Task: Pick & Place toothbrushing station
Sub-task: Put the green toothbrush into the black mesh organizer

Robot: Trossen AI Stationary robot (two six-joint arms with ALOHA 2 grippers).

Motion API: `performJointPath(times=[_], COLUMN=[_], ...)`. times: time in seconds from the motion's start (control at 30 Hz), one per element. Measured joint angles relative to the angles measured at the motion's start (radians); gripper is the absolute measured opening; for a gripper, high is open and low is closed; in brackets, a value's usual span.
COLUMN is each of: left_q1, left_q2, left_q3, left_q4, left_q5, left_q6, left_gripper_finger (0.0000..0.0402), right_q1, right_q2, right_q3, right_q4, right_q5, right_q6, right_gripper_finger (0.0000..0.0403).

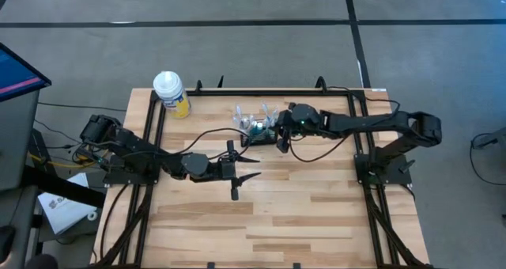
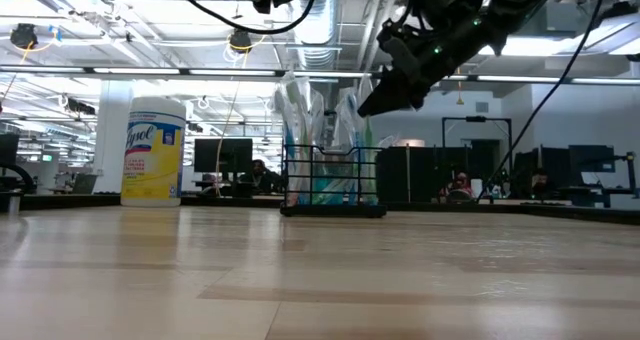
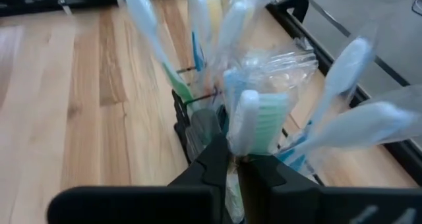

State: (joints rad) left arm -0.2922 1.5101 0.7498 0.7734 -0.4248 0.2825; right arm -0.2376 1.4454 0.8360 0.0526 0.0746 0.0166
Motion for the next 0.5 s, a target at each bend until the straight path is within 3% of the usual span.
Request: performJointPath(times=[0.5], left_q1=[0.0], left_q2=[0.0], left_q3=[0.0], left_q4=[-0.007], left_q5=[0.0], left_q6=[0.0], left_gripper_finger=[0.0159], right_q1=[-0.004], right_q2=[0.019], right_q3=[0.0], right_q4=[0.009], right_q5=[0.0], right_q6=[-0.011], right_gripper_finger=[0.0037])
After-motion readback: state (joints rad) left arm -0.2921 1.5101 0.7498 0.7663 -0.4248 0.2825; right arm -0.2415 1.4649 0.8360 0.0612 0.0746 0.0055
